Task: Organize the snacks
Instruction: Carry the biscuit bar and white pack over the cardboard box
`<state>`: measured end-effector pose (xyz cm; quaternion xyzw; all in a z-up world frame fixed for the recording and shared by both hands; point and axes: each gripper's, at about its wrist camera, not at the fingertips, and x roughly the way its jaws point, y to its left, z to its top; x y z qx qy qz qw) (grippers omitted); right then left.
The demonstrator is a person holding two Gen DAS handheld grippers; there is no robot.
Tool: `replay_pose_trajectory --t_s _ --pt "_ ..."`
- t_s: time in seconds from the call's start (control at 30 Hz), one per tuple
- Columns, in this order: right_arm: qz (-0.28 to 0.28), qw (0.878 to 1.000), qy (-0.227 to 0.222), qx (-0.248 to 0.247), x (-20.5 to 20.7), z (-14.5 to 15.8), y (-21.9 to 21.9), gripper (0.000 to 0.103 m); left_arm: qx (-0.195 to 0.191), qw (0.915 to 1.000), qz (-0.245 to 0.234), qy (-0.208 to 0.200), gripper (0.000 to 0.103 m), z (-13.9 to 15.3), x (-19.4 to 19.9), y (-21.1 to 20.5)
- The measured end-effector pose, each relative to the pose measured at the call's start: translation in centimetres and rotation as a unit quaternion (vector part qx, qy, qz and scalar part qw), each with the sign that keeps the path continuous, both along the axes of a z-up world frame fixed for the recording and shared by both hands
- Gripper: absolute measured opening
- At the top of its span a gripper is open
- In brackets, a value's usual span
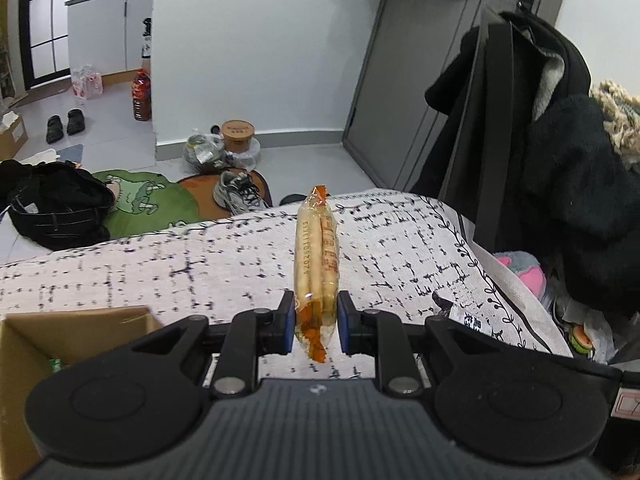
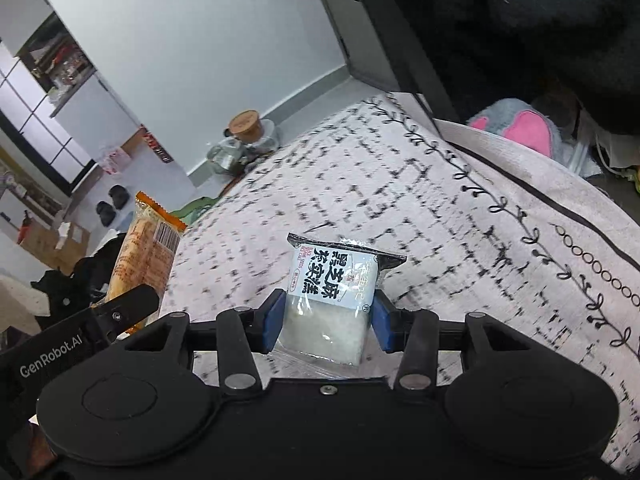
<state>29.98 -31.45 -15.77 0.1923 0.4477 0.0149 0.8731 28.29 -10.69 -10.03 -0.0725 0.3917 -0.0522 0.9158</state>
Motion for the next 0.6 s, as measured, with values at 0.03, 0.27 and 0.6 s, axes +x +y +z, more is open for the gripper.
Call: replay_pose_trajectory --t_s 0.03,0.27,0.6 --pt "0.002 1.0 -0.002 0.001 -0.2 0.2 0.3 0.045 -0.002 1.0 0.003 -0.001 0.02 0.2 -0.3 0.4" --pt "0.029 0.999 -0.015 0.005 -1.5 1.6 3.6 0.045 -0.011 0.9998 0.011 -0.015 0.02 1.5 -2.2 2.4" --pt "0.067 0.997 -0.025 0.008 -2.9 2.5 8.2 0.045 -0.012 0.9989 0.042 -0.016 0.02 1.8 -5.1 6.7"
